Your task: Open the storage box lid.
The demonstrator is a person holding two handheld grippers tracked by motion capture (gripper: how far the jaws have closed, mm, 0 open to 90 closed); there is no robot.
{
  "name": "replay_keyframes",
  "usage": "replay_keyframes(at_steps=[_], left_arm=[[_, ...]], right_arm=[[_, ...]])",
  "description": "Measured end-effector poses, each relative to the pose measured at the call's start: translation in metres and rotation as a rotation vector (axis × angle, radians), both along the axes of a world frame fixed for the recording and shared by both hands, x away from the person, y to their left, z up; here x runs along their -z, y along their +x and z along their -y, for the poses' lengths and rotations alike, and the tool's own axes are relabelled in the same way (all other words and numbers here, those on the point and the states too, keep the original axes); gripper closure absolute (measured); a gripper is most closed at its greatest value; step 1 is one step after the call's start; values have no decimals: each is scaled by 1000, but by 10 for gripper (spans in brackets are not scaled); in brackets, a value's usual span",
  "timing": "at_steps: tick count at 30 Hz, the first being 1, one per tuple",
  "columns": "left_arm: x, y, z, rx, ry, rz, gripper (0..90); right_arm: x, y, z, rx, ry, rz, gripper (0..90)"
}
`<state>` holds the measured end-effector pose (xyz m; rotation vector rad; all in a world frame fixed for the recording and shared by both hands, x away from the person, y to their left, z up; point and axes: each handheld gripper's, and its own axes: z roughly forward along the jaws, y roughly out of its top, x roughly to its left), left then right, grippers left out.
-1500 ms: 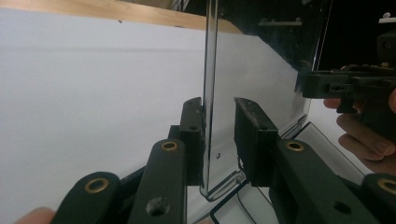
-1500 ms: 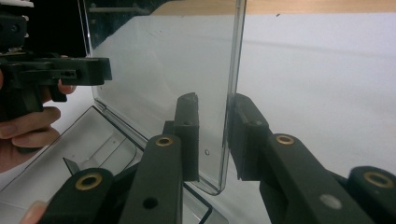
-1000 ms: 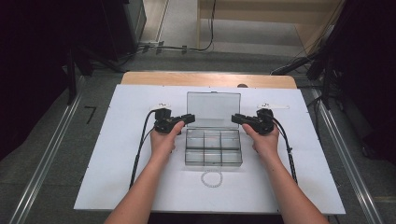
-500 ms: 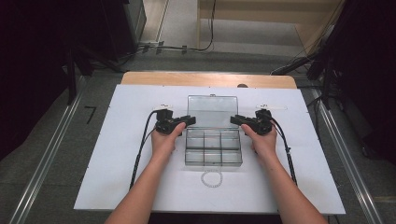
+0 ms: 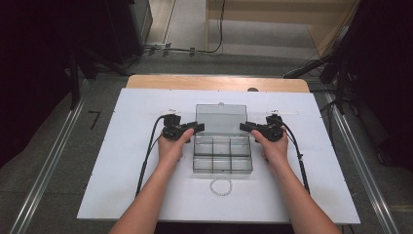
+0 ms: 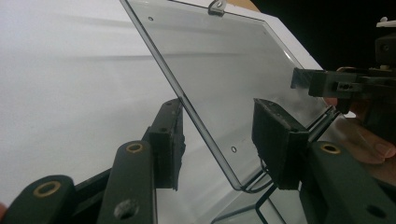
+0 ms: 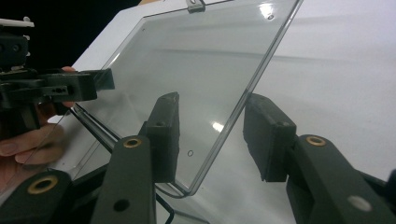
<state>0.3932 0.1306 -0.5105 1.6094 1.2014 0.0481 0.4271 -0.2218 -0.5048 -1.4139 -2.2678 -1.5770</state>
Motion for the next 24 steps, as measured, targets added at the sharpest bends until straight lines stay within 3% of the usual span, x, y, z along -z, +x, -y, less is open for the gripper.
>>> replay_keyframes(at_steps=[10,16,21,24], left_arm=[[-1,-1,1,-7,20,-14,388],[-2,-2,1,-4,26,-14,327],[-5,-6,3,11,41,9,259],[-9,-9,4,19,33,28,219]], right_arm=[[3,1,-1,-23,-6,-56,448],[1,0,0,1,-31,-63,377],[-6,-4,1,15,-58,-33,201],[-12,-9,1,-6,-74,0,131]])
